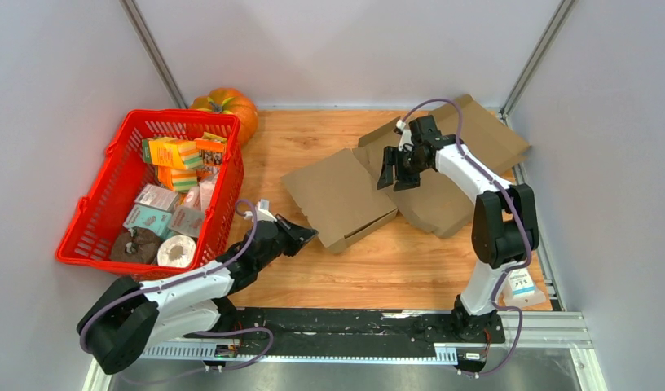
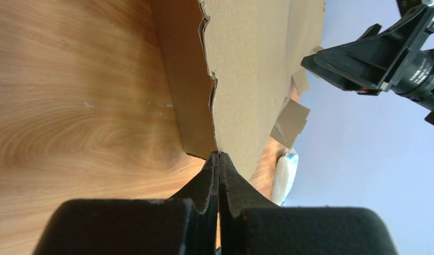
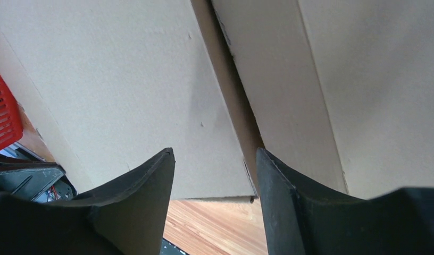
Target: Fold the paper box
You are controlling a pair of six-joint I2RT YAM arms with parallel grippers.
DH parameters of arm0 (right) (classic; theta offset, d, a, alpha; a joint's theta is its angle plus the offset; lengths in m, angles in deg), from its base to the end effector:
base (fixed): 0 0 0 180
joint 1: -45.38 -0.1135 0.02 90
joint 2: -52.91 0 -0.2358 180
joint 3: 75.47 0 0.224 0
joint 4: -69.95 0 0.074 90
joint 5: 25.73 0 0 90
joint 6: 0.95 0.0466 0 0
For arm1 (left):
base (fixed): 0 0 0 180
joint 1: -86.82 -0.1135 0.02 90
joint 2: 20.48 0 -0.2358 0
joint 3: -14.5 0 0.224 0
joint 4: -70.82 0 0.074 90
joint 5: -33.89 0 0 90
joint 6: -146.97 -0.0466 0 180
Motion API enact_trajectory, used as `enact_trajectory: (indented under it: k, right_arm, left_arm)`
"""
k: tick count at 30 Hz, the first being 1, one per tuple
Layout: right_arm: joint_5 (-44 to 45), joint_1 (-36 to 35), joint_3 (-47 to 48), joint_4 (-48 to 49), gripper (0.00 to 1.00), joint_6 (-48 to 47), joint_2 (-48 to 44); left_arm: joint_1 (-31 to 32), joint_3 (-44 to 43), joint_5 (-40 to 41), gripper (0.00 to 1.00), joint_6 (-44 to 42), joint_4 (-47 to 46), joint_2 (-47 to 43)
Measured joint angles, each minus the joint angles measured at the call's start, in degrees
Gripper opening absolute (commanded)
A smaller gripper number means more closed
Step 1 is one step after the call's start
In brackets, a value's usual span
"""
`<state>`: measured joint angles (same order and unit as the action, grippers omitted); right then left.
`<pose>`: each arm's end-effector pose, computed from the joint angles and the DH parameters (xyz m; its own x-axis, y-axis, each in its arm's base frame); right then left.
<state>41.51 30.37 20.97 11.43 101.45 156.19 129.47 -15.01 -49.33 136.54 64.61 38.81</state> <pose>0.3289 0.1069 0.2100 -0.9422 -0.0476 -0.3317 -0.1969 0.8796 0.4330 0.1539 -0.1343 0.1569 -0.6366 -0.7414 -0.2124 -0.1819 0.4119 -0.8929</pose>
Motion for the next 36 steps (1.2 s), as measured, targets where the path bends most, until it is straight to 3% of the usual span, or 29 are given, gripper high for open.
enact_trajectory:
  k: [11,12,14,15,17,18,20,25,32,36]
  right_arm:
    - [-2.4,-1.7,0.2,3.0,0.36,0.4,6.2]
    - [-2.6,-1.7,0.2,3.1,0.36,0.5,6.5]
    - [-3.3,-1.8,0.2,3.3,0.3,0.7,6.6]
    - [-3.5,-1.8,0.2,3.6,0.27,0.8,6.6]
    - [-4.3,-1.9,0.2,4.2,0.18,1.1,6.7]
    - [-4.5,-1.9,0.2,4.5,0.17,1.3,6.8]
    - [-5.2,-1.8,-0.2,5.4,0.13,1.9,6.8]
    - [-9.5,0.6,-3.4,9.9,0.1,3.7,6.4]
    - [-11.6,2.6,-5.0,12.5,0.07,4.3,6.4]
    - [-11.6,3.1,-5.1,12.8,0.07,4.3,6.4]
  left_arm:
    - [-0.4,4.6,1.3,0.0,0.0,5.5,-2.4]
    - [-0.5,4.7,1.3,0.04,0.0,6.1,-2.7]
    - [-0.6,4.8,1.4,0.13,-0.1,6.8,-3.2]
    - [-0.7,4.8,1.3,0.29,-0.1,7.0,-3.5]
    - [-0.8,4.8,1.4,0.44,-0.6,7.3,-4.0]
    - [-0.8,4.8,1.3,0.6,-0.7,7.4,-4.4]
    - [-0.8,4.9,1.5,0.73,-0.9,8.0,-5.6]
    - [-1.7,4.9,0.8,0.74,-1.7,7.7,-8.3]
    - [-2.3,4.9,-3.7,0.75,-2.9,-0.3,-7.5]
    - [-2.3,4.9,-4.2,0.77,-2.9,2.6,-13.1]
